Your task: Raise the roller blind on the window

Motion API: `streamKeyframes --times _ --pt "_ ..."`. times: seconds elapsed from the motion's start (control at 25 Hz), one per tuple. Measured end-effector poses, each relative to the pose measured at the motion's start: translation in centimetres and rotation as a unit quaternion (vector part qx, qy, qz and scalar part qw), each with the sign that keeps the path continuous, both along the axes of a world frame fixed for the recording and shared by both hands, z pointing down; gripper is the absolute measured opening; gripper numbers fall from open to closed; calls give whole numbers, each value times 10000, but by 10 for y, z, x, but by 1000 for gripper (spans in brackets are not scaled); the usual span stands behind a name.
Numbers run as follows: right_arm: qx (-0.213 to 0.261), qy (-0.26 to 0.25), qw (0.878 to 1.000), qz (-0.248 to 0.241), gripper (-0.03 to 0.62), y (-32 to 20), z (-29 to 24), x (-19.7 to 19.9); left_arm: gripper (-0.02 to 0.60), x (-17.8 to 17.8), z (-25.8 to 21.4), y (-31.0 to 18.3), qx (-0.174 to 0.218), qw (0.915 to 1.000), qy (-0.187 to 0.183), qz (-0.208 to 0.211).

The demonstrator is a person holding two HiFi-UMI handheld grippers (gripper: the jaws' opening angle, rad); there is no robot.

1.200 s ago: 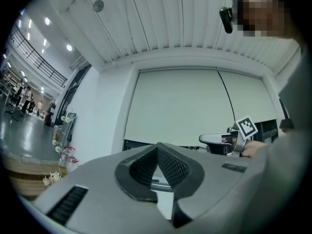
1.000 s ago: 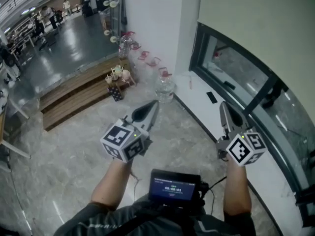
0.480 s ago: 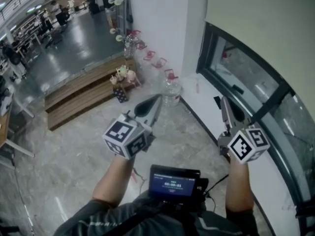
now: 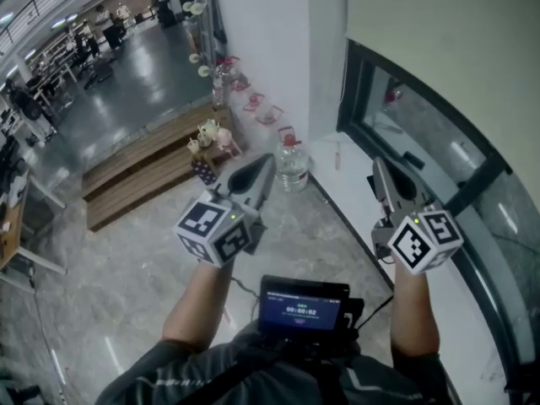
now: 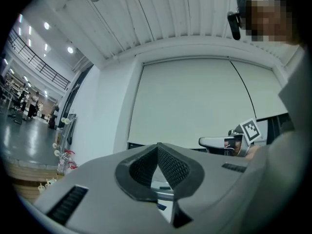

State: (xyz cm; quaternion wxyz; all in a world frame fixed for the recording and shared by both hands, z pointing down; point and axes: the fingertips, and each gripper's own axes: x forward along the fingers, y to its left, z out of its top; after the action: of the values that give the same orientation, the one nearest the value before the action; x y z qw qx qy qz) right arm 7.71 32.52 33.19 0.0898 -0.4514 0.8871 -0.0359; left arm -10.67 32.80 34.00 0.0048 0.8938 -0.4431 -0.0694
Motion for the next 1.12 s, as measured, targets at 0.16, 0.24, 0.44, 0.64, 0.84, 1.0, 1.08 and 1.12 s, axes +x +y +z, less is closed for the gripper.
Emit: streamKeyframes --times 0.16,0.24,0.44,0.64,0.84,1.0,1.08,1.12 --pt "-1 -10 10000 -40 15 -23 -2 21 -9 28 -4 -25 -17 10000 -40 34" --pt "-17 -12 10000 -62 15 -36 -2 32 -9 41 -4 -38 -20 10000 -35 64" --pt "-88 -51 9999 -120 15 -68 6 47 -9 62 3 -68 -116 9998 -149 85" --pt "-159 -133 9997 -151 15 -90 13 45 -9 64 9 -91 -156 9996 -191 125" --pt "-184 -30 9998 -96 15 -116 17 29 -9 50 18 -121 -269 9994 -127 195" --pt "-198 -31 9998 61 15 -147 14 17 -9 37 16 -153 -202 9990 -150 359" --pt "-195 -26 9997 131 15 -163 12 9 -9 30 13 -169 -139 9989 -174 411" --pt "-199 -39 9997 160 15 -171 12 5 -9 26 12 -177 -119 9988 -184 431"
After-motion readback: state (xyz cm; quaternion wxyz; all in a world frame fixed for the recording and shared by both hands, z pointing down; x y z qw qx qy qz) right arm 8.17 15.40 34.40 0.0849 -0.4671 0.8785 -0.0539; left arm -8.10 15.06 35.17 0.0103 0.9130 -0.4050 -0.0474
